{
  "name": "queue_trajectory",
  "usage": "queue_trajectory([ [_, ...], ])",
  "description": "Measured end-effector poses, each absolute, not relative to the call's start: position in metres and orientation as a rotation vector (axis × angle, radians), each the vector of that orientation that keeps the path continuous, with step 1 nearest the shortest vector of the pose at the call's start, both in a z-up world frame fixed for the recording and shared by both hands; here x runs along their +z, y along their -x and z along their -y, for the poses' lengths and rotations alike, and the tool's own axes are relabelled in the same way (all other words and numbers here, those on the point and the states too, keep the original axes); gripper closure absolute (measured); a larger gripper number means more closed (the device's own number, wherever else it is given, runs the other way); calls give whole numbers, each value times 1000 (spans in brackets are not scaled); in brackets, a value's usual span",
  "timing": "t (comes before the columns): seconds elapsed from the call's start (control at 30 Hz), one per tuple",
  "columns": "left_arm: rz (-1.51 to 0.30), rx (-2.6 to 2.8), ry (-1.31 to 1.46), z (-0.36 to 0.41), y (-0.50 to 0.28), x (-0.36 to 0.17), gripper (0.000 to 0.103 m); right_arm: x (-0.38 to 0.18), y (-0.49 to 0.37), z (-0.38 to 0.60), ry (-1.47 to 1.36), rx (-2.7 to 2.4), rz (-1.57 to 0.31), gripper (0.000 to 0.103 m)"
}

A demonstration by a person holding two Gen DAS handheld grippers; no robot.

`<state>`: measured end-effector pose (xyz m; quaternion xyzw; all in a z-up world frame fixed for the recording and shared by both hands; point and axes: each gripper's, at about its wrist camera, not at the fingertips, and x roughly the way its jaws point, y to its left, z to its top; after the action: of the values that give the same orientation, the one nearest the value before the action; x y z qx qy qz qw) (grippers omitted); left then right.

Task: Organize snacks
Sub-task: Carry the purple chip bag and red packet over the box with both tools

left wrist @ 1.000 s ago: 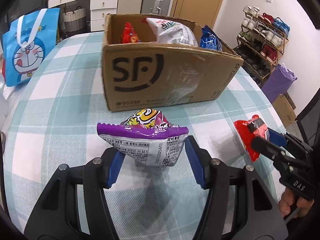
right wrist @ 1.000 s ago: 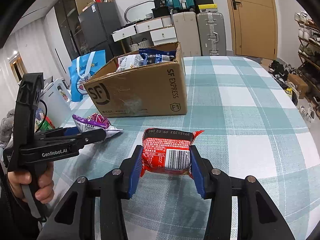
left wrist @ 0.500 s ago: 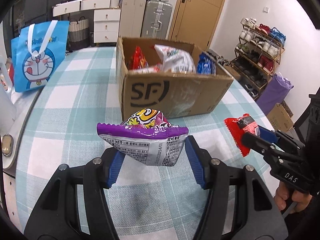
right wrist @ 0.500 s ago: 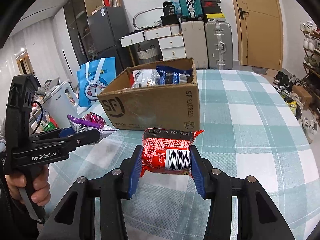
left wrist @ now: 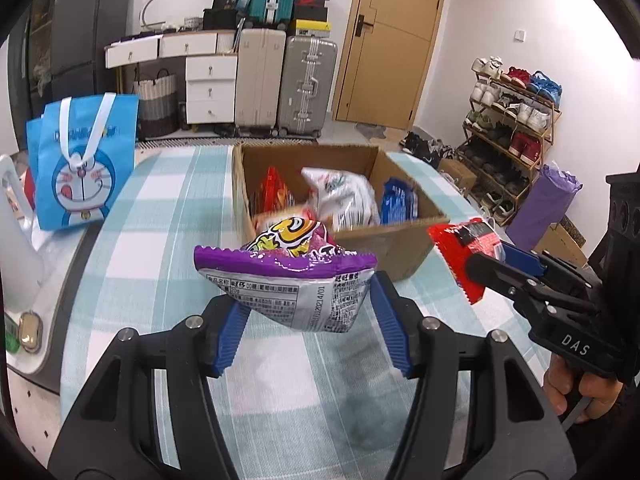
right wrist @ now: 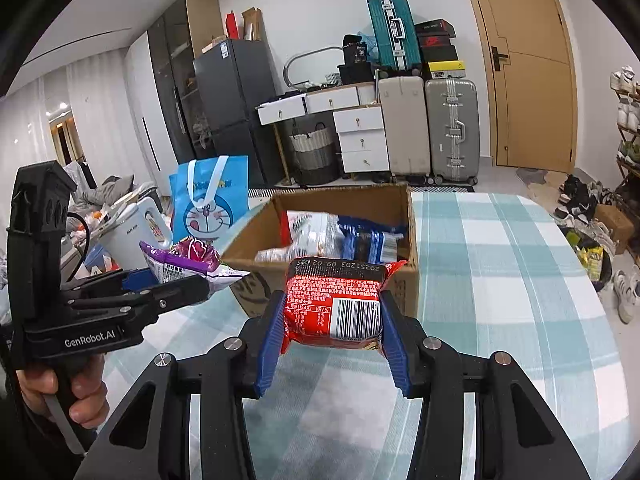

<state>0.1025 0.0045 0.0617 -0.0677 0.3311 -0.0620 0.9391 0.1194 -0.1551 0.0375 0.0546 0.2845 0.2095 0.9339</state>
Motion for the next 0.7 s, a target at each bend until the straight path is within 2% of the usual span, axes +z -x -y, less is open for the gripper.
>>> queue_trajectory([
  [0.7, -606, -94, 97, 0, -168, 104, 46, 63, -185, 152, -180, 399, -505, 57],
])
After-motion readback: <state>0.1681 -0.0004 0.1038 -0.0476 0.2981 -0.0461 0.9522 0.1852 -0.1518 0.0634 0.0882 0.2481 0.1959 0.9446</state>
